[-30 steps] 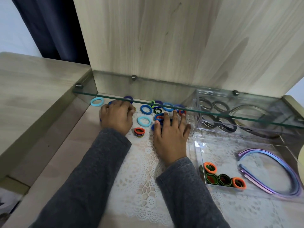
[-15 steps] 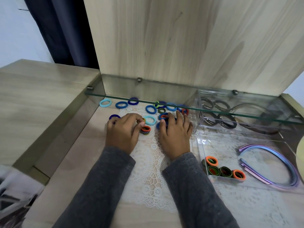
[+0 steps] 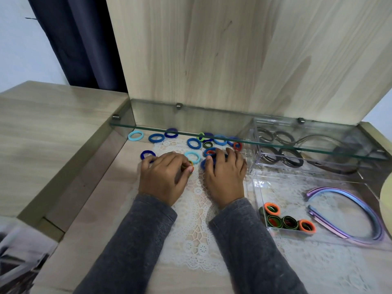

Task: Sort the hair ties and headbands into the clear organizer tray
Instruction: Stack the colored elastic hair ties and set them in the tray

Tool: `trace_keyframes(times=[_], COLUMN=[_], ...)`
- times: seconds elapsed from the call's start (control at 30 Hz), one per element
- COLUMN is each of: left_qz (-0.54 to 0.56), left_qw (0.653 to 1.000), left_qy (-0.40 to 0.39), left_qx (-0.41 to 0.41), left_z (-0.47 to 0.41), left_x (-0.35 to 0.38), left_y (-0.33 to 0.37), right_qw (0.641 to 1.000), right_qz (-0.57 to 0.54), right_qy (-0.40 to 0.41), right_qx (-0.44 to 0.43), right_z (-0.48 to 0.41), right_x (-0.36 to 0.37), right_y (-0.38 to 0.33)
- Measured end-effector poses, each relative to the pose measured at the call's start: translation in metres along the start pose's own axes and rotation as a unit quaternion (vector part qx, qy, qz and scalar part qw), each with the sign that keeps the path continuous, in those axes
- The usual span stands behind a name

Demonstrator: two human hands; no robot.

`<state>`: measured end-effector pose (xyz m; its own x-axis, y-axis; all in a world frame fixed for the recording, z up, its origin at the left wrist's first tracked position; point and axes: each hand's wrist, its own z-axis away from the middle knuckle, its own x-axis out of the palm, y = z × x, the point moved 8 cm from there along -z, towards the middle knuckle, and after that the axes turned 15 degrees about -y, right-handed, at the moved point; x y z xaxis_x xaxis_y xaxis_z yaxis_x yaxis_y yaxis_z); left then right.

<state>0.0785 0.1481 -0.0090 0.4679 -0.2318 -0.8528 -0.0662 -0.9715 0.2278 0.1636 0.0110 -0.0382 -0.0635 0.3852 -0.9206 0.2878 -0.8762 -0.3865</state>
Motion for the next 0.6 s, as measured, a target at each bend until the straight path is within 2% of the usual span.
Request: trace_keyframes(times=[0.47, 0.6], left_qz=[0.02, 0.041], left_qw=[0.999, 0.999], left_qy=[-0.036, -0.027], left_qx=[-0.006, -0.017], left_z=[-0.0013, -0.0002], left_x=[0.0049, 0.0033], left_y=[0.0003, -0.0011], right_qw=[1.0, 0.999], right_qz=[-0.013, -0.03], right_qy=[-0.008, 0.025], right_qx=[-0.009, -0.027], right_z=[0.0004, 0.0036], right_x=[-0.0007, -0.0068], right_y=[-0.0004, -0.0049])
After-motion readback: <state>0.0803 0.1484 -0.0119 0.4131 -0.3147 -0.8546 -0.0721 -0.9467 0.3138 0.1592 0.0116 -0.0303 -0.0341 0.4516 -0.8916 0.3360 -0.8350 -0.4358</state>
